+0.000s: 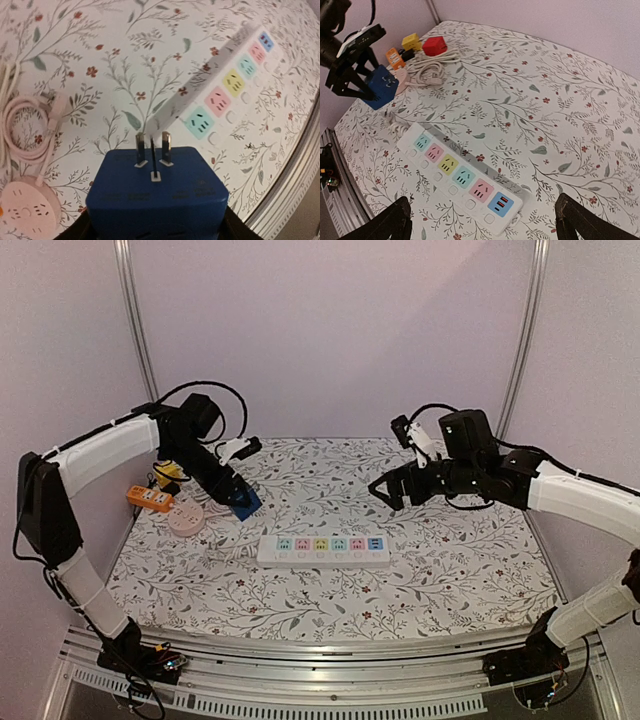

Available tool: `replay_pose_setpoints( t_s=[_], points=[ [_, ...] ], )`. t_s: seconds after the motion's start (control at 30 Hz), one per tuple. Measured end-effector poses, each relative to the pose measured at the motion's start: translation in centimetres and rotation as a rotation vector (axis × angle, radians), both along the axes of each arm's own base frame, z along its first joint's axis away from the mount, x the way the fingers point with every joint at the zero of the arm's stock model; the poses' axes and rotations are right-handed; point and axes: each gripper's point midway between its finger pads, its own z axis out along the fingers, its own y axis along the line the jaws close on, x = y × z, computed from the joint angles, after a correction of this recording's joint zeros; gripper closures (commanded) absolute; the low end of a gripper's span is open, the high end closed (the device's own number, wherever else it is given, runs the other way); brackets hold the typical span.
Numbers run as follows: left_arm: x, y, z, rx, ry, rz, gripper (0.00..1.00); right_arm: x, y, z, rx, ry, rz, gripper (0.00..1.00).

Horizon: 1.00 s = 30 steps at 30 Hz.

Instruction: Insert the plug

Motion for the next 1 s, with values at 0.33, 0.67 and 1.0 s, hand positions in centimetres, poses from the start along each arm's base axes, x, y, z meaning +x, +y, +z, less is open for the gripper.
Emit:
replay_pose_setpoints(
  t_s=[0.33, 0.67, 1.0],
  points=[
    [-9.3, -5.5, 12.2, -0.139, -0.186, -0.612, 1.00, -8.5, 13.1, 8.9, 0.206, -0.451, 0.699, 0.01],
    [-12.9, -8.4, 15.2, -0.175, -0.256, -0.774, 1.00, -12.3, 20.9, 4.7, 0.300, -0.385, 0.883, 0.01],
    [-14.5, -9.0, 15.6, -0.200, -0.246, -0.821, 1.00, -11.2, 22.9, 6.6, 0.404, -0.364, 0.837, 0.03]
  ],
)
